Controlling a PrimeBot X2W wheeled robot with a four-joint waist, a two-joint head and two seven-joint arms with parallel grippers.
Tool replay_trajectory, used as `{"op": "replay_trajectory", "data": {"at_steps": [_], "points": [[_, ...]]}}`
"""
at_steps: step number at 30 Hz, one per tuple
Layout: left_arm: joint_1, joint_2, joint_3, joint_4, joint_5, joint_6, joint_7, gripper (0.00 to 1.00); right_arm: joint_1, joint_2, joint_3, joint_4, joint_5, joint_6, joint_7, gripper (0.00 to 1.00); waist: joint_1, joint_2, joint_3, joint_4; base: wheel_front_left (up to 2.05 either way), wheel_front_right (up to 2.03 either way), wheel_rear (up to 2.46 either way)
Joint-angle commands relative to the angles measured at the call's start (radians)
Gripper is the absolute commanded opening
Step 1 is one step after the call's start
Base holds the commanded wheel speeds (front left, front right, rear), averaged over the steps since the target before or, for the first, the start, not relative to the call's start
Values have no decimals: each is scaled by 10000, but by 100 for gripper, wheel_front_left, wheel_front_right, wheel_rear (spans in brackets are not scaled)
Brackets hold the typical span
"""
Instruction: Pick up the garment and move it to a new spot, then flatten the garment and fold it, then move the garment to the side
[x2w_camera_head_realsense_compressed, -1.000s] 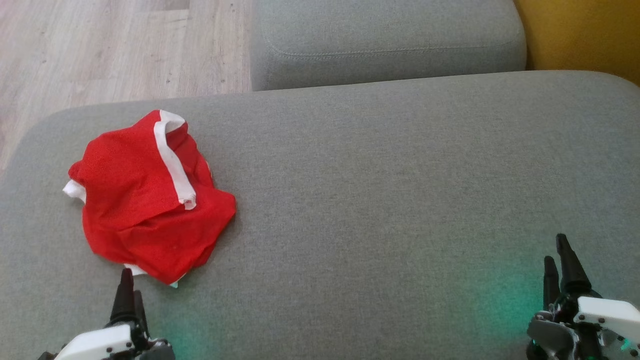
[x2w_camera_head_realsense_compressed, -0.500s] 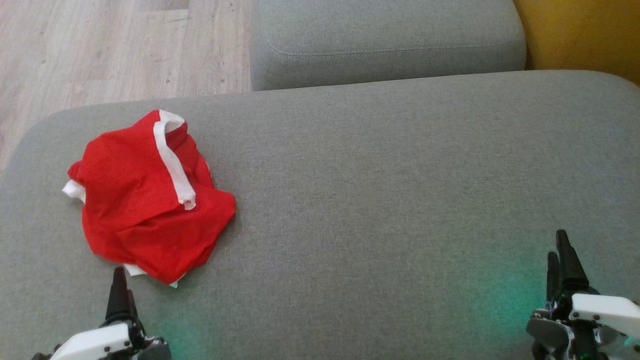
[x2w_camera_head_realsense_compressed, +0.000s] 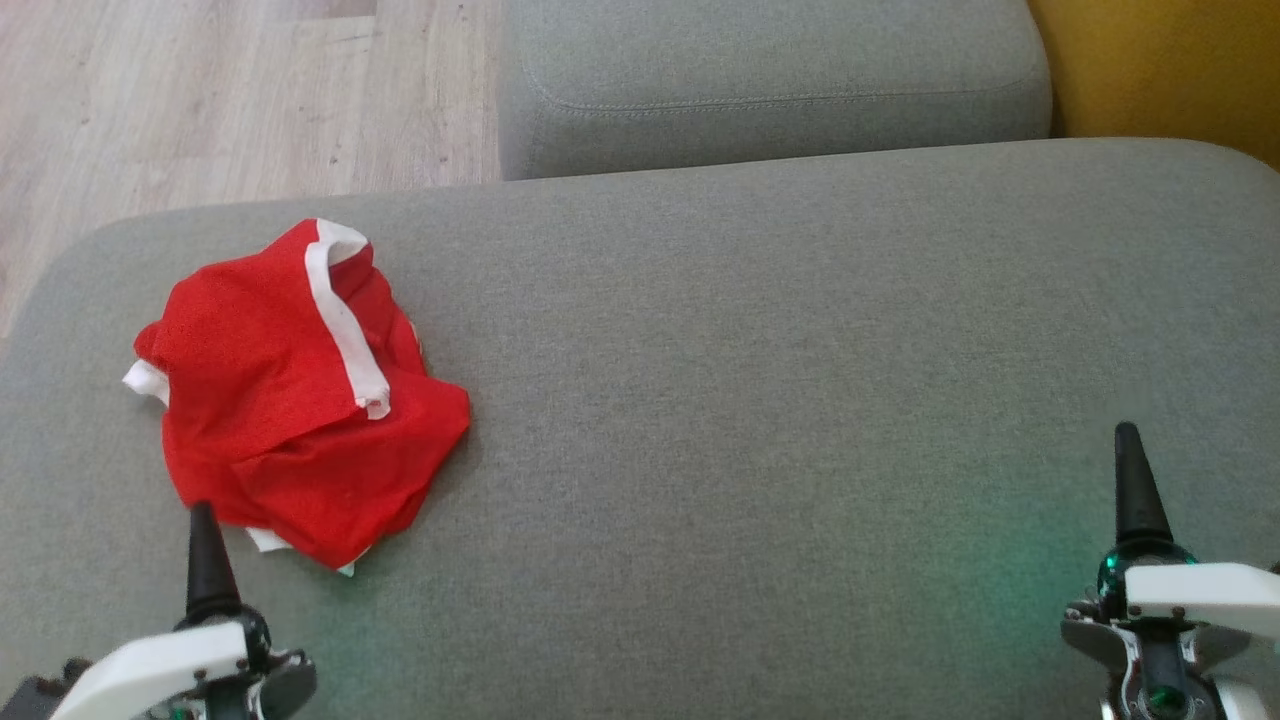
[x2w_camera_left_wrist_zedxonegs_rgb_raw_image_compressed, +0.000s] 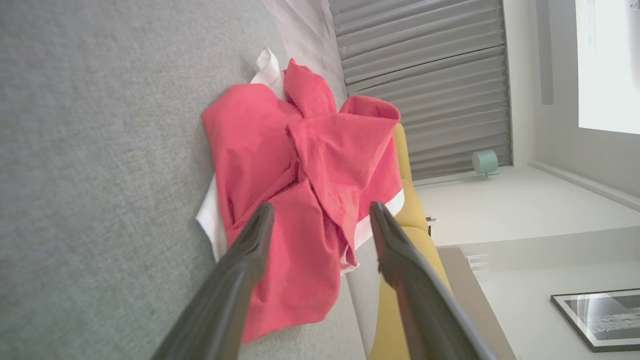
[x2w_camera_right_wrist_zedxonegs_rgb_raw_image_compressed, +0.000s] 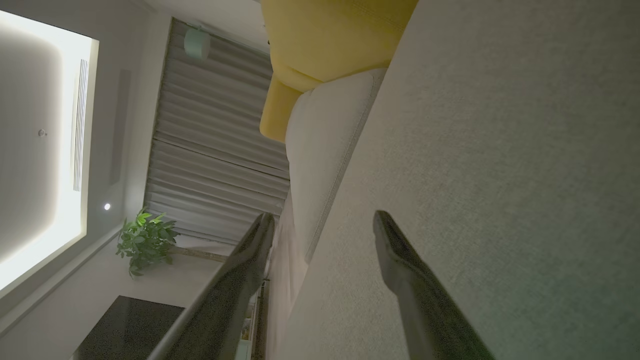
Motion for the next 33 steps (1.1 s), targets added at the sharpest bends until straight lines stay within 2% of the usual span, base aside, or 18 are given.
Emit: {"op": "replay_trajectory", "data": {"at_steps": [1,4,14,24,33], "points": [[-544,72,188,-552,410,84,-138,100,-471,-64,54,-522,-542,-2,-155,100,0,0,7,-4,0,0,0],[-551,73,135,-772,780,161,-197,100,-462,-66,111,-668,-986,-2,-214,100,0,0,8,-17,0,0,0],[-533,81,-715,-1824,3149,778,-520,100,-519,-73,559,-1484,-3532,-3,-539,100,0,0,88,-114,0,0,0],[-618,89,-1618,-2032,5465,770,-813,100,-505,-80,894,-1750,-5420,-4,-834,100,0,0,143,-141,0,0,0],[-786,540,-2864,-1853,7457,1001,-1077,100,-515,-87,1182,-1905,-6883,-4,-1099,100,0,0,134,-172,0,0,0]]}}
